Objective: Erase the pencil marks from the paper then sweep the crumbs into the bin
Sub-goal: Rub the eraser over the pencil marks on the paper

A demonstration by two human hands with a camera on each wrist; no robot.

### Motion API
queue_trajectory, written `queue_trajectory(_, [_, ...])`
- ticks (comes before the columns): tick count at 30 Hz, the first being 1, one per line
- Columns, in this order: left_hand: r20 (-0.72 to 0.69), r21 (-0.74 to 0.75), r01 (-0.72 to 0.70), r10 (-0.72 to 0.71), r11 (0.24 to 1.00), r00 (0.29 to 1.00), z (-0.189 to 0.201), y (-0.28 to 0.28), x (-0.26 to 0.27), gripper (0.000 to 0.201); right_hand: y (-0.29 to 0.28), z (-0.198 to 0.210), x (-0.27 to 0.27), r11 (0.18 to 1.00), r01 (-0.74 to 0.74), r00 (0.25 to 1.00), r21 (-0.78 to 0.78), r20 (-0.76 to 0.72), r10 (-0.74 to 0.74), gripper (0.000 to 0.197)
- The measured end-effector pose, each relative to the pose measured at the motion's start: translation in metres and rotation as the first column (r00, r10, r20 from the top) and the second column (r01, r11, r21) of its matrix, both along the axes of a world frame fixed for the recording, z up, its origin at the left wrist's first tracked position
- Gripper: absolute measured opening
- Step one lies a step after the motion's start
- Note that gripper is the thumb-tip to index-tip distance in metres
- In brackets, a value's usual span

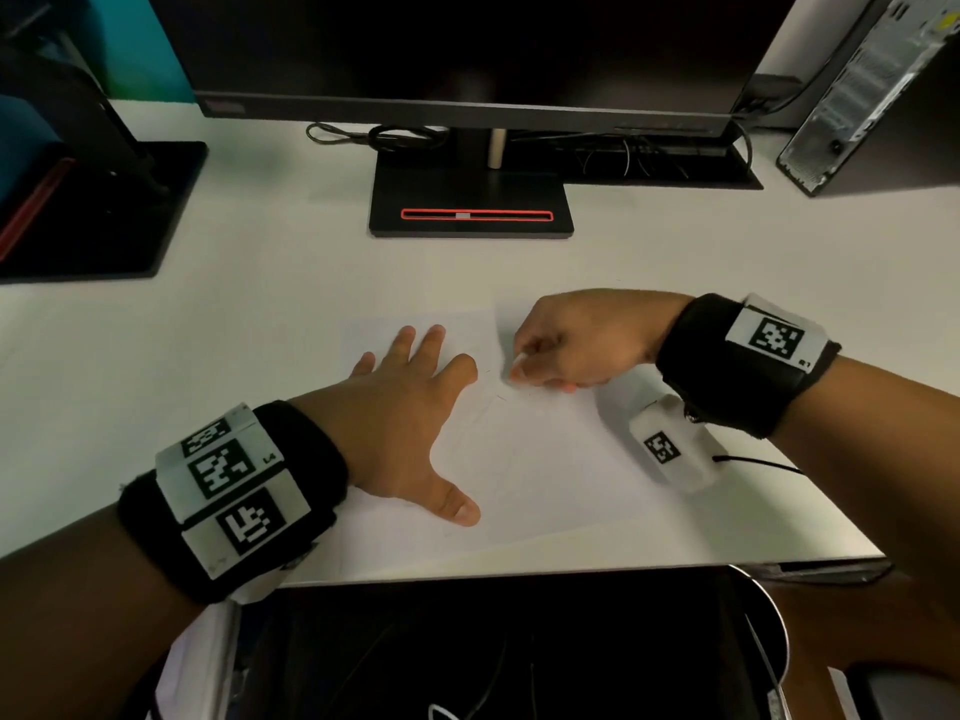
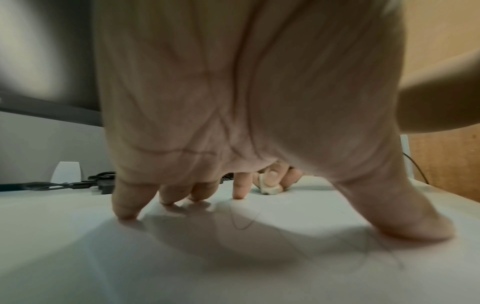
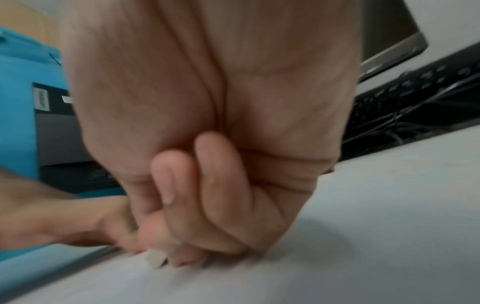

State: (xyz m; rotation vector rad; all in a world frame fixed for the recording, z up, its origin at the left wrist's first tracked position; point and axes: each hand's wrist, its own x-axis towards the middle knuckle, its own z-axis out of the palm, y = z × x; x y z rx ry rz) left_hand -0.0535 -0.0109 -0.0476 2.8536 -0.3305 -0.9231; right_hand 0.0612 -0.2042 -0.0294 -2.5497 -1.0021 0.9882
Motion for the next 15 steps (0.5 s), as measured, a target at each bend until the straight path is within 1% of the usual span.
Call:
queue_trajectory(2, [0.001, -0.003, -0.004, 0.004, 1.000, 1.000, 0.001, 0.001, -0.001, 0.132, 0.001, 0.001, 0.003, 1.000, 0.008, 0.999, 0.012, 0.047, -0.009, 0.039])
queue_trajectory(3, [-0.002, -0.009, -0.006, 0.006, 1.000, 1.000, 0.001, 0.001, -0.001, 0.131, 0.003, 0.001, 0.000, 1.000, -0.024, 0.999, 0.004, 0.047, 0.024, 0.038])
queue_trajectory(5, [-0.005, -0.012, -0.006, 0.006, 1.000, 1.000, 0.001, 0.001, -0.001, 0.130, 0.007, -0.002, -0.009, 0.994, -0.109, 0.994, -0.020, -0.007, 0.109, 0.036])
queue_trajectory(6, [-0.004, -0.009, -0.003, 0.003, 1.000, 1.000, 0.001, 0.001, 0.000, 0.130, 0.009, -0.003, -0.010, 0.993, -0.116, 0.993, -0.022, -0.034, 0.115, 0.035])
queue_trajectory(7, [-0.003, -0.008, -0.002, 0.002, 1.000, 1.000, 0.001, 0.001, 0.000, 0.131, 0.009, -0.002, -0.006, 0.995, -0.095, 0.995, -0.019, -0.033, 0.094, 0.036])
queue_trajectory(9, [0.002, -0.014, -0.004, 0.004, 1.000, 1.000, 0.000, 0.001, -0.001, 0.131, 0.009, 0.001, 0.005, 0.999, -0.034, 0.999, -0.008, 0.021, 0.034, 0.038])
queue_trajectory(10, [0.005, -0.016, -0.004, 0.004, 1.000, 1.000, 0.000, 0.001, -0.001, 0.131, 0.010, 0.001, 0.006, 1.000, -0.029, 0.999, -0.008, 0.039, 0.029, 0.039])
queue_trajectory(11, [0.005, -0.018, -0.003, 0.003, 1.000, 1.000, 0.000, 0.001, -0.001, 0.131, 0.011, 0.001, 0.004, 0.999, -0.050, 0.998, -0.013, 0.033, 0.051, 0.038])
queue_trajectory(14, [0.002, -0.023, -0.005, 0.005, 1.000, 1.000, 0.000, 0.002, -0.001, 0.128, 0.016, -0.003, -0.011, 0.987, -0.160, 0.985, -0.032, -0.062, 0.158, 0.035])
queue_trajectory(15, [0.004, -0.018, -0.003, 0.003, 1.000, 1.000, 0.000, 0.002, -0.001, 0.129, 0.016, -0.002, -0.009, 0.987, -0.161, 0.986, -0.030, -0.052, 0.159, 0.036])
